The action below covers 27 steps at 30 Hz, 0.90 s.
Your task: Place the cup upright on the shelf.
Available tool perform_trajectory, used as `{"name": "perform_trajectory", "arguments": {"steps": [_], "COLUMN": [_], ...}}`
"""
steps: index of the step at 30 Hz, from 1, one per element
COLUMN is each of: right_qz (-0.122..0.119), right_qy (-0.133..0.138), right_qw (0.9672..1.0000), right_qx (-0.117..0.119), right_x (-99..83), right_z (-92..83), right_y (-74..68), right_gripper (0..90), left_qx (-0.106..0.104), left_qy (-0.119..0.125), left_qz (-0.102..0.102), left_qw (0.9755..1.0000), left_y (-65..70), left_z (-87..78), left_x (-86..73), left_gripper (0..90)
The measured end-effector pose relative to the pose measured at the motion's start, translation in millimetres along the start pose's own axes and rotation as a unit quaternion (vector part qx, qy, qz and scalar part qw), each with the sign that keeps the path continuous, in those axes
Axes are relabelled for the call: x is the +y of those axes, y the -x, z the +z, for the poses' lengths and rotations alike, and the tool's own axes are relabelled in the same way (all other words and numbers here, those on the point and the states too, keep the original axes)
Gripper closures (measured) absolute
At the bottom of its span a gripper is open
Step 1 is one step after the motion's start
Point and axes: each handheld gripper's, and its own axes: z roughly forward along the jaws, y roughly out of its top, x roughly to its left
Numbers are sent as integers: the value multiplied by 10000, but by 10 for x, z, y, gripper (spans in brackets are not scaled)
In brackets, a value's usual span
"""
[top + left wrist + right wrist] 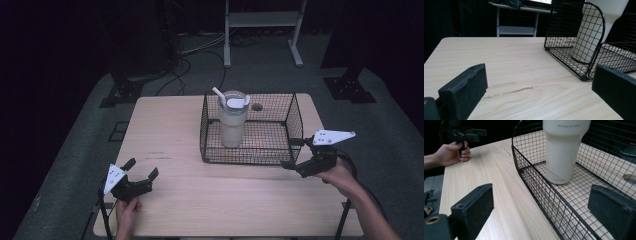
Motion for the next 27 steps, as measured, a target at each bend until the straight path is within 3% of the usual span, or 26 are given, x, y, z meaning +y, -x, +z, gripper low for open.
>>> {"name": "perform_trajectory", "arguments": {"steps": [15, 27], "right_qz": [241, 293], "right_qy": [-14, -121], "right_qw": [9997, 9994], "right_qx": [-75, -125], "right_x": [-284, -435], "right_z": [-100, -113], "right_y": [-34, -52], "right_gripper": [58, 58], "left_qx": [4, 3], "left_qy": [-14, -11], "left_qz": [-2, -7], "left_qw": [10000, 10000], "left_y": [4, 3], "left_z": [0, 0], "left_x": [1, 2], "left_gripper": [0, 0]}}
